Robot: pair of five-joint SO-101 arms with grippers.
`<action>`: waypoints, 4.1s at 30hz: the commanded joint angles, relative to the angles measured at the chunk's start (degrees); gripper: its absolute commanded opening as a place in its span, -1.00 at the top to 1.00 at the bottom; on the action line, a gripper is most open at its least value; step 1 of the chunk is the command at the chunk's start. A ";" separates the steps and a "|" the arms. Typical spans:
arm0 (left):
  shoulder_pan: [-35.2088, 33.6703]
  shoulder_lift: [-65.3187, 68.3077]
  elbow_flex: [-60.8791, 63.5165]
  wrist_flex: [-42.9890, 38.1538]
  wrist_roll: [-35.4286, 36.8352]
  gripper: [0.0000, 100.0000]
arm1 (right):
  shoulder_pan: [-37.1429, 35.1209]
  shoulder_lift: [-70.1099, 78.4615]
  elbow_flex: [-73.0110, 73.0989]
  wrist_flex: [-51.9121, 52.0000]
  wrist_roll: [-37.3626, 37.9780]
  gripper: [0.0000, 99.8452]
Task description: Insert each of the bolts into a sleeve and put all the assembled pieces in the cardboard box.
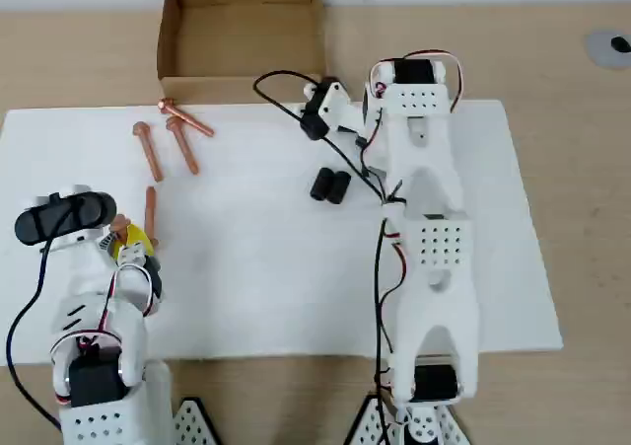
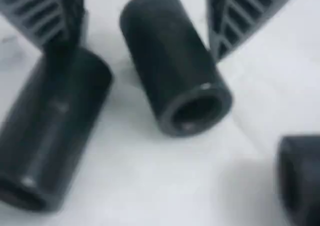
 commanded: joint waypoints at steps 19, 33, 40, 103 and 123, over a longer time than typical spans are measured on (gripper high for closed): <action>0.88 -0.66 -1.32 -1.67 0.44 0.99 | -2.33 -6.55 -4.09 0.70 -7.82 0.98; 0.88 -0.57 -9.85 -17.32 3.52 0.99 | -8.66 -53.58 -4.00 0.70 -30.86 0.98; 12.75 -0.48 -16.70 -23.12 1.93 0.99 | -20.79 -78.37 7.52 0.70 -39.30 0.98; 37.80 1.89 -30.33 -9.85 1.23 0.99 | -49.45 -168.48 154.51 -85.27 -61.45 0.98; 39.12 1.71 -25.67 -9.76 0.70 0.99 | -49.27 -168.48 154.51 -85.10 -61.45 0.98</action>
